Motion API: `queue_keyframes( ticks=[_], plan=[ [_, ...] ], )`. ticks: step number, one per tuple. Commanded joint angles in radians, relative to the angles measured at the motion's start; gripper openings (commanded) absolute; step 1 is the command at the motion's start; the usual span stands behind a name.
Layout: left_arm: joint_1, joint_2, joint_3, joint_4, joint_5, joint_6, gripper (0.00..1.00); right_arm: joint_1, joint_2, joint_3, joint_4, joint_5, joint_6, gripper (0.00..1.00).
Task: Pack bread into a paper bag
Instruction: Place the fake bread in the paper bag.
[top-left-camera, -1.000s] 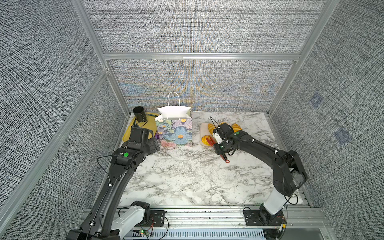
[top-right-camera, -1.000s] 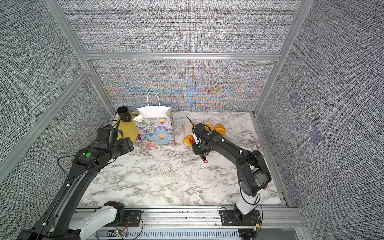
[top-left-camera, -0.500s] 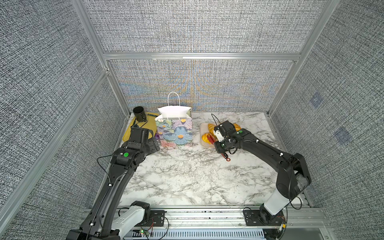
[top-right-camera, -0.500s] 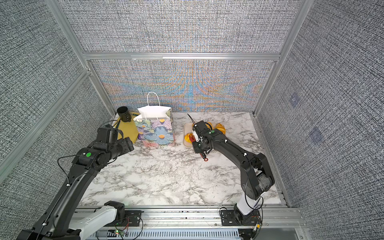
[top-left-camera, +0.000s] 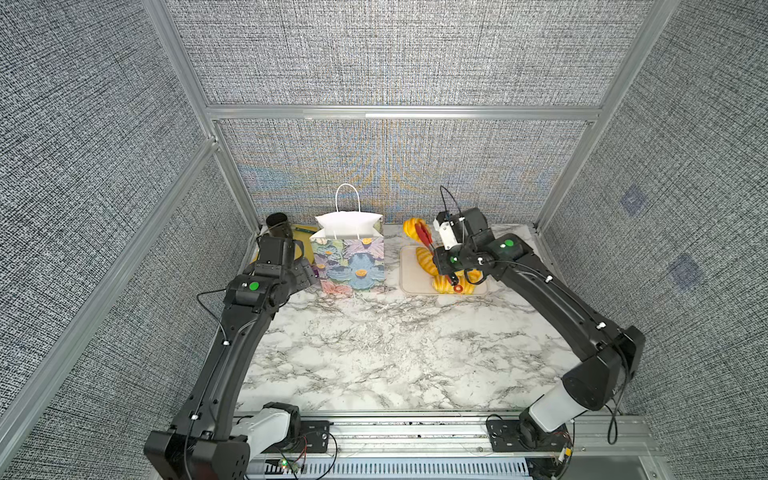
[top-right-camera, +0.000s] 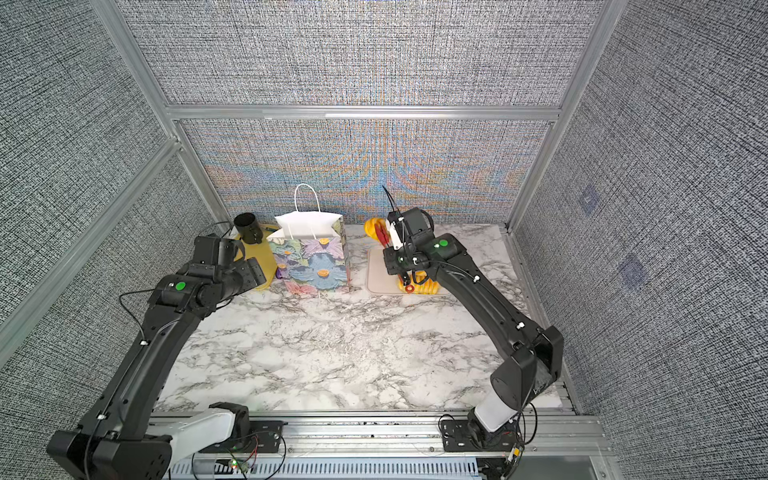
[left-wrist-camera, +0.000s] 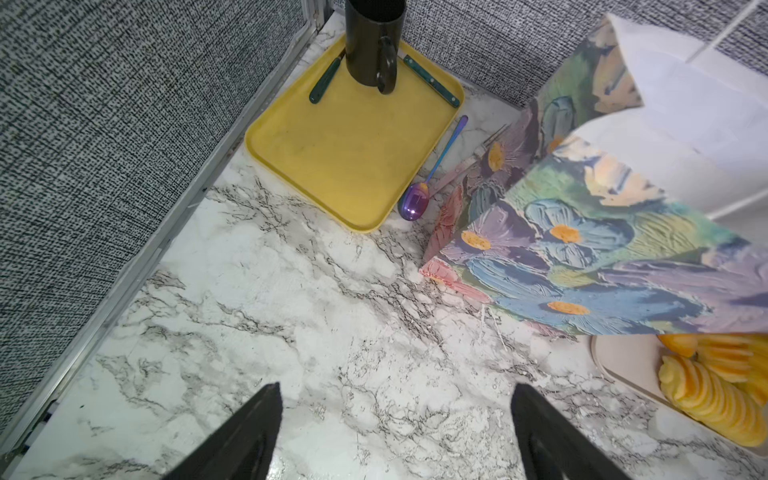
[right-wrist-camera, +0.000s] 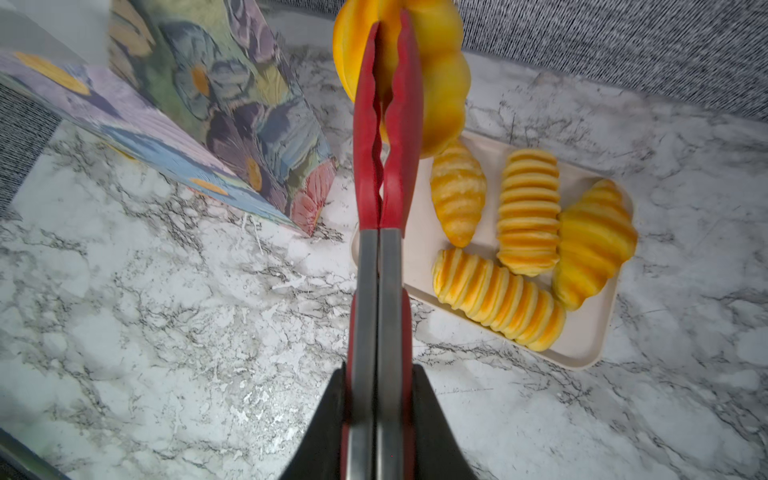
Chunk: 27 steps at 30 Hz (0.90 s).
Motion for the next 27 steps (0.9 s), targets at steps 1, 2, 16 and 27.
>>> queue_keyframes(
  ticks=[1,2,16,27],
  plan=[
    [0.052,0.051,0.039,0.037,0.086,-0.008,0.88,0.0,-0.03,0.034,0.055,-0.002,0.003,0.2],
    [0.068,0.076,0.064,0.045,0.106,-0.004,0.88,0.0,-0.035,0.049,0.067,-0.013,0.002,0.2],
    [0.319,0.377,0.394,0.175,0.476,-0.055,0.02,0.078,0.126,0.352,0.015,-0.094,-0.064,0.2],
    [0.393,0.584,0.441,0.293,0.812,-0.186,0.02,0.136,0.161,0.409,-0.018,-0.086,-0.085,0.2]
  ],
)
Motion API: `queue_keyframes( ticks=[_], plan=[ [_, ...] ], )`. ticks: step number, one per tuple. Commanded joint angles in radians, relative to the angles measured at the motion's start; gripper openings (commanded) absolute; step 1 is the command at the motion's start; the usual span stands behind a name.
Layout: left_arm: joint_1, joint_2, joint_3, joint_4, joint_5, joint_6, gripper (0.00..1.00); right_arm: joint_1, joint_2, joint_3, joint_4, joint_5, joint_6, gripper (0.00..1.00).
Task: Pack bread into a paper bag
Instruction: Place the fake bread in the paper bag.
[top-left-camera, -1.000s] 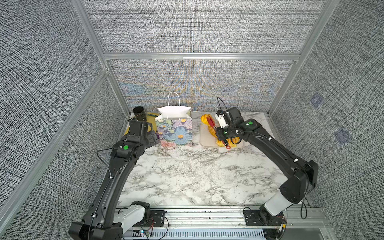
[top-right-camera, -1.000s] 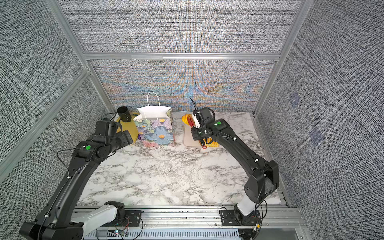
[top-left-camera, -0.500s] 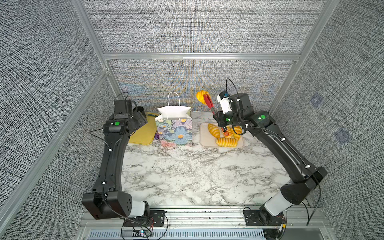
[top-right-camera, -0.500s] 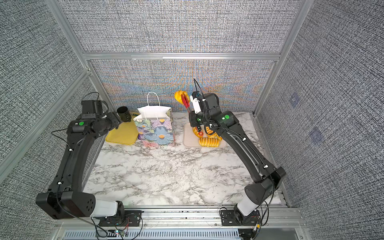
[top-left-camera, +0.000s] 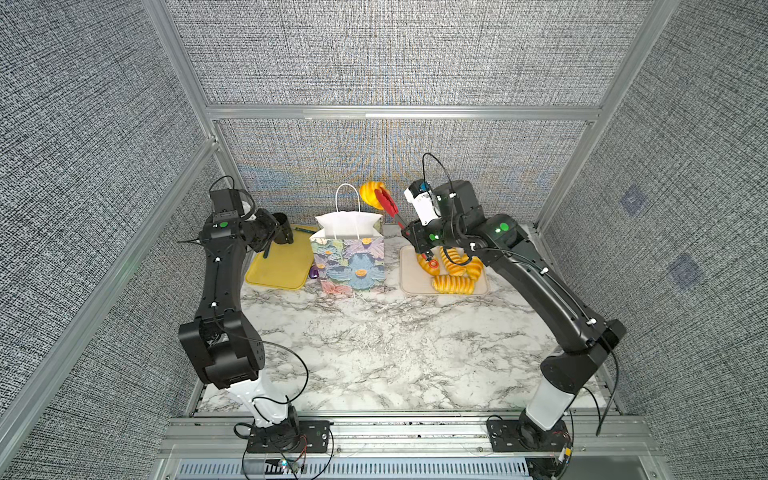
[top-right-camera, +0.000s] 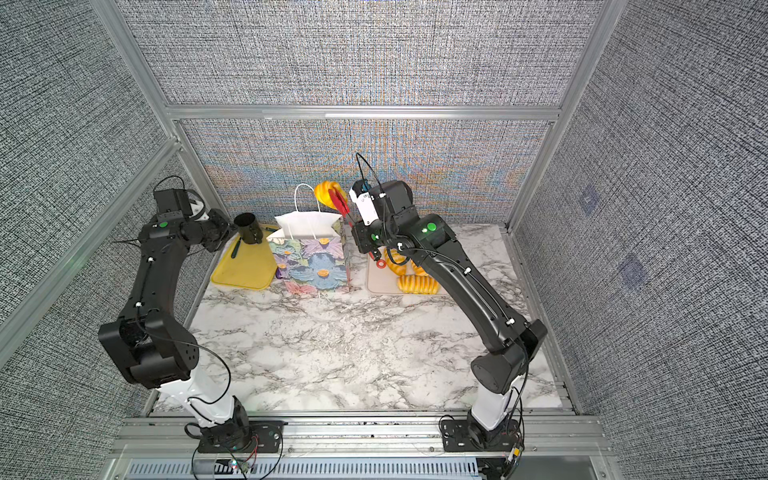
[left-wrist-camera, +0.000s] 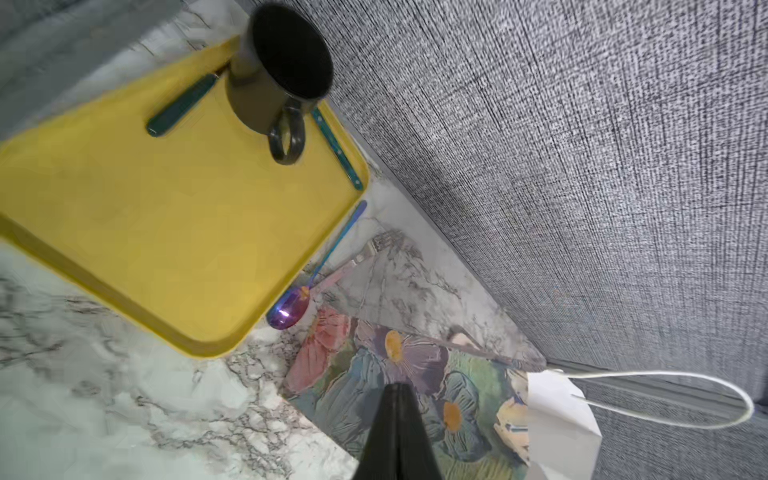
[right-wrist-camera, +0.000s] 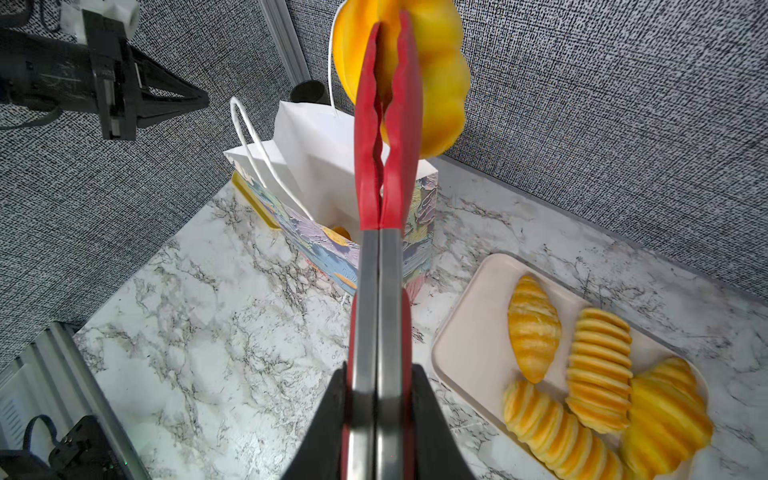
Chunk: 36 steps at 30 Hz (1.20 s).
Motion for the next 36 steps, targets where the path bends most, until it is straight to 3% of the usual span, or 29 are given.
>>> queue_keyframes(
  ticks=[1,6,23,36],
  plan=[
    [0.002,0.026,-0.01,0.081,0.127,-0.058,0.02,0.014,-0.001,0.009,0.002,-0.002,-0.015,0.2],
    [0.001,0.055,-0.039,0.129,0.197,-0.083,0.02,0.032,0.014,0.011,-0.017,-0.006,-0.021,0.2],
    [-0.051,0.069,-0.102,0.179,0.229,-0.086,0.02,0.072,0.071,-0.007,-0.008,-0.015,-0.012,0.2],
    [-0.072,0.058,-0.124,0.176,0.222,-0.087,0.02,0.072,0.089,0.02,-0.025,0.005,-0.009,0.31]
  ],
)
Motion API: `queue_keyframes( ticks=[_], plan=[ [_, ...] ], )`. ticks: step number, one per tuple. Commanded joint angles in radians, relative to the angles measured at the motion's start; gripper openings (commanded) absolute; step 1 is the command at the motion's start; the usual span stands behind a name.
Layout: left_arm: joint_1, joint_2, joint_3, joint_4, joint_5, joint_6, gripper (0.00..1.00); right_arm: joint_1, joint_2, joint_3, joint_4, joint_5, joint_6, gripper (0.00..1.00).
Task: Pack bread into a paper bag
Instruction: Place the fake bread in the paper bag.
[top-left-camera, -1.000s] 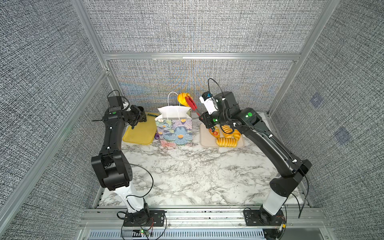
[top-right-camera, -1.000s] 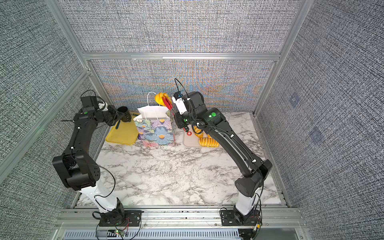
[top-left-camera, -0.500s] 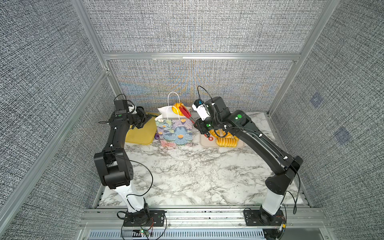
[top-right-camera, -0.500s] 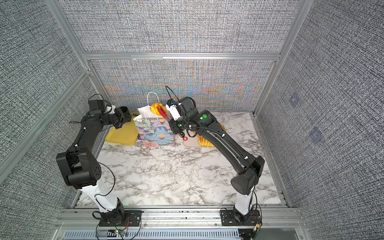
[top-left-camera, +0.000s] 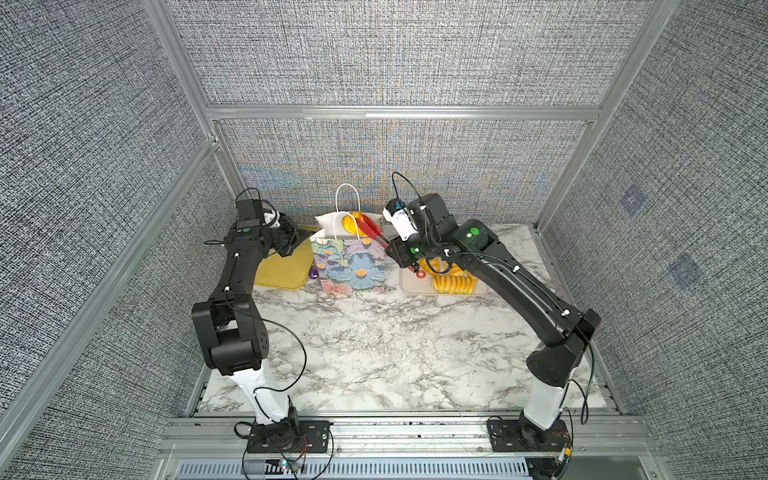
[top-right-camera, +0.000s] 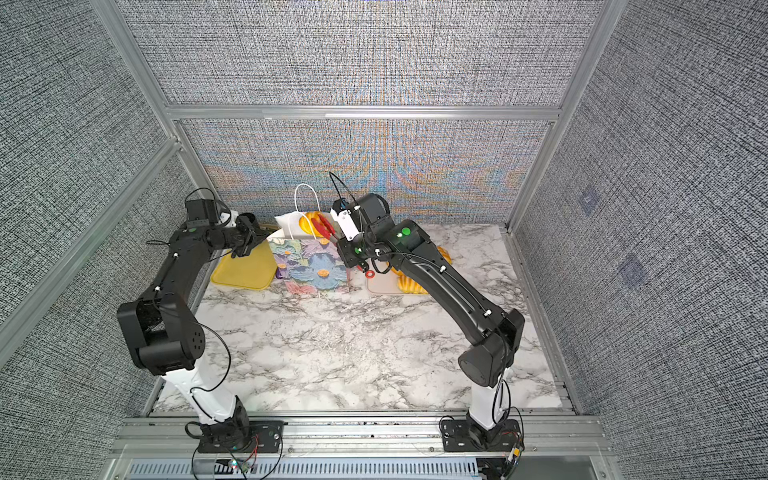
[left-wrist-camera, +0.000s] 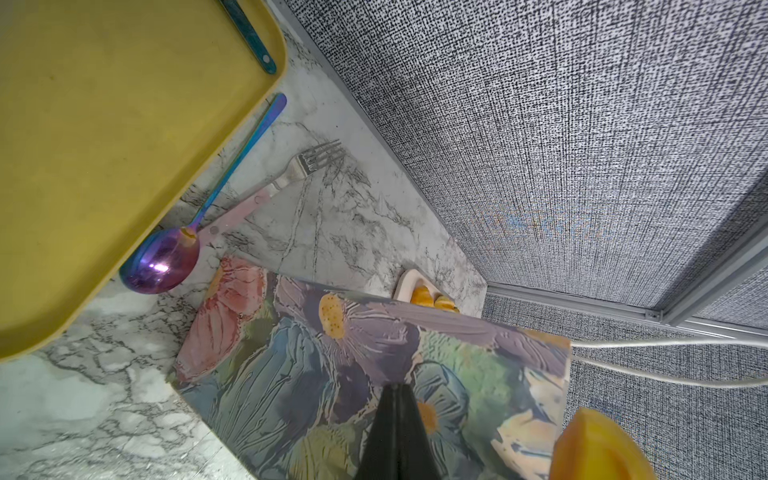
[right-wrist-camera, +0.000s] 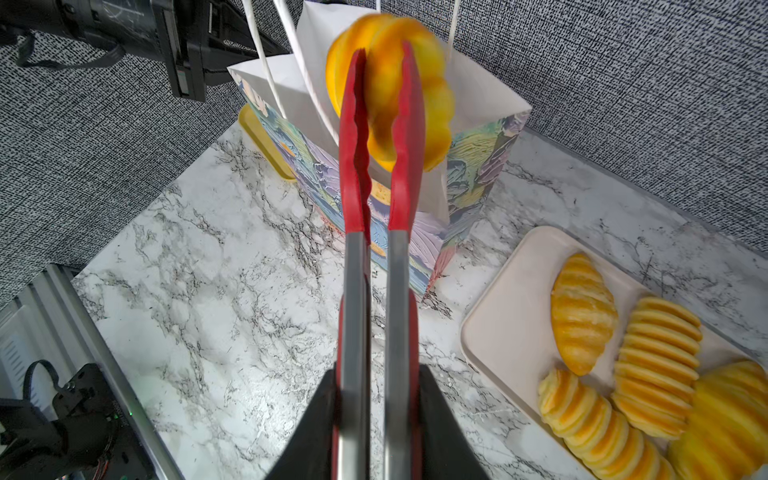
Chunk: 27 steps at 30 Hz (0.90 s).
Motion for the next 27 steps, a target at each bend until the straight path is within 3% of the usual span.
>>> queue_keyframes(
  ticks=[1,13,27],
  plan=[
    [-0.004,-0.015,-0.01,0.025,0.007,0.005,0.02,0.001,-0.001,0.014,0.015,0.017,0.002,0.31],
    [-0.003,-0.024,-0.016,0.019,0.006,0.01,0.02,0.002,-0.002,0.041,0.021,0.035,0.0,0.34],
    [-0.023,-0.056,-0.077,0.025,-0.005,0.02,0.02,0.001,0.124,0.232,-0.003,0.016,-0.009,0.36]
  ],
)
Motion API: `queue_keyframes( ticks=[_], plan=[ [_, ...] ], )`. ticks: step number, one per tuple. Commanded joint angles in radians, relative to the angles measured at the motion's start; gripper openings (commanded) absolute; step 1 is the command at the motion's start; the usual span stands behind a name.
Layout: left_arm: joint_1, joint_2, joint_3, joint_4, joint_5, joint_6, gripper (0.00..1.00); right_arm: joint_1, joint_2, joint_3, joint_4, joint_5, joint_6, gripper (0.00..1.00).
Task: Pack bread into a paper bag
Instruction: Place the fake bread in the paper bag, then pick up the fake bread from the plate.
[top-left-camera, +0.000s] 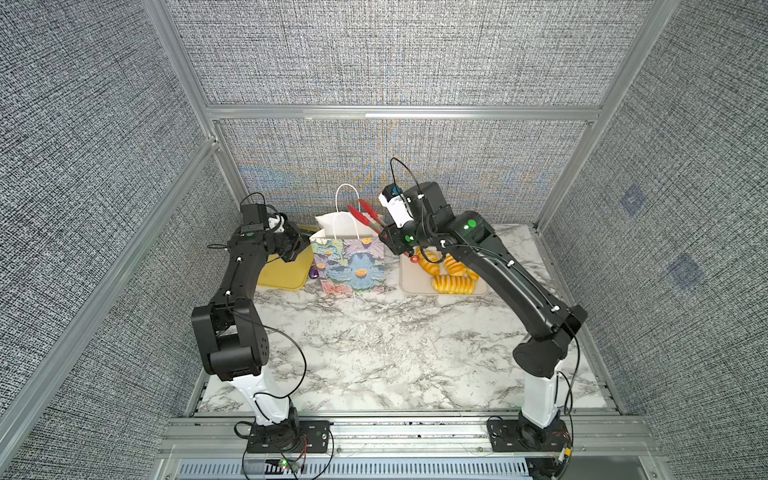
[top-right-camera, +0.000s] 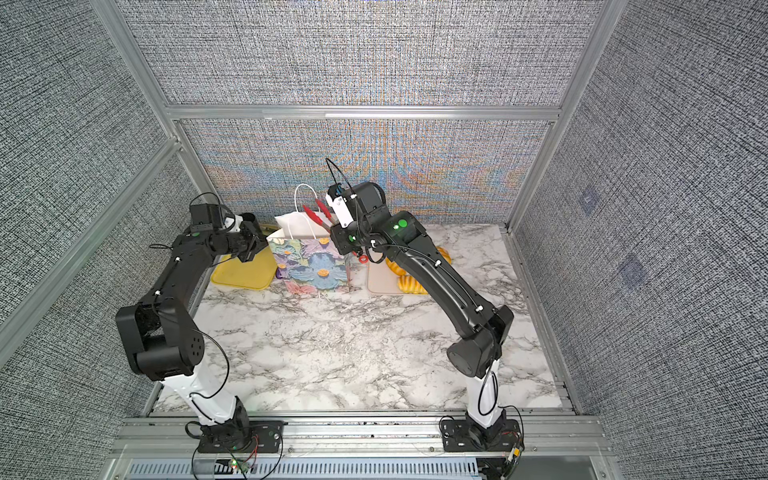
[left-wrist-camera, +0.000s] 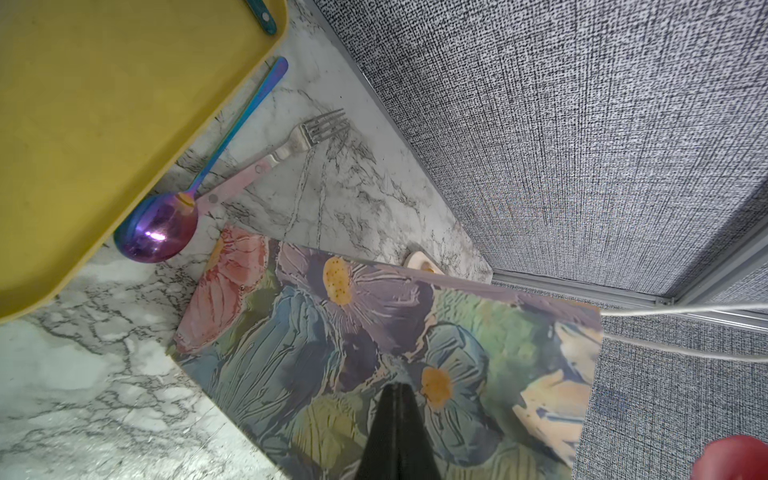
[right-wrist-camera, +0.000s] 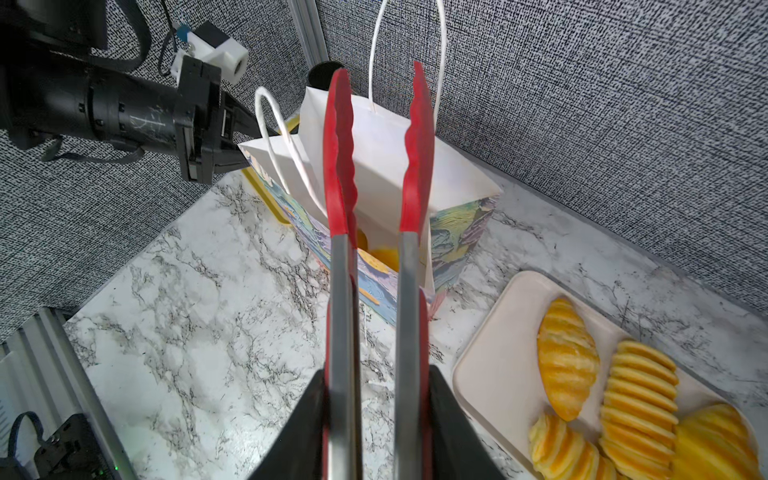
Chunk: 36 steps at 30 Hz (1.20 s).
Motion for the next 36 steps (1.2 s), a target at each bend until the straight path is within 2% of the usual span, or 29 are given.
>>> queue_keyframes(
  ticks=[1,12,20,28,36],
  plan=[
    [-0.002,-0.012,-0.004,0.025,-0.002,0.011,0.02,0.001,0.021,0.033,0.007,-0.011,-0.005,0.36],
    [-0.004,-0.02,0.01,0.012,-0.002,0.019,0.02,-0.041,-0.087,-0.082,0.042,0.151,0.019,0.36],
    [-0.004,-0.04,0.003,-0.019,-0.009,0.043,0.02,-0.139,-0.255,-0.31,0.055,0.324,0.073,0.38],
    [-0.004,-0.076,0.012,-0.068,-0.032,0.065,0.02,-0.249,-0.294,-0.489,0.025,0.332,0.11,0.4],
    [-0.005,-0.1,0.023,-0.083,-0.033,0.051,0.02,-0.291,-0.2,-0.485,0.019,0.261,0.105,0.41]
  ],
)
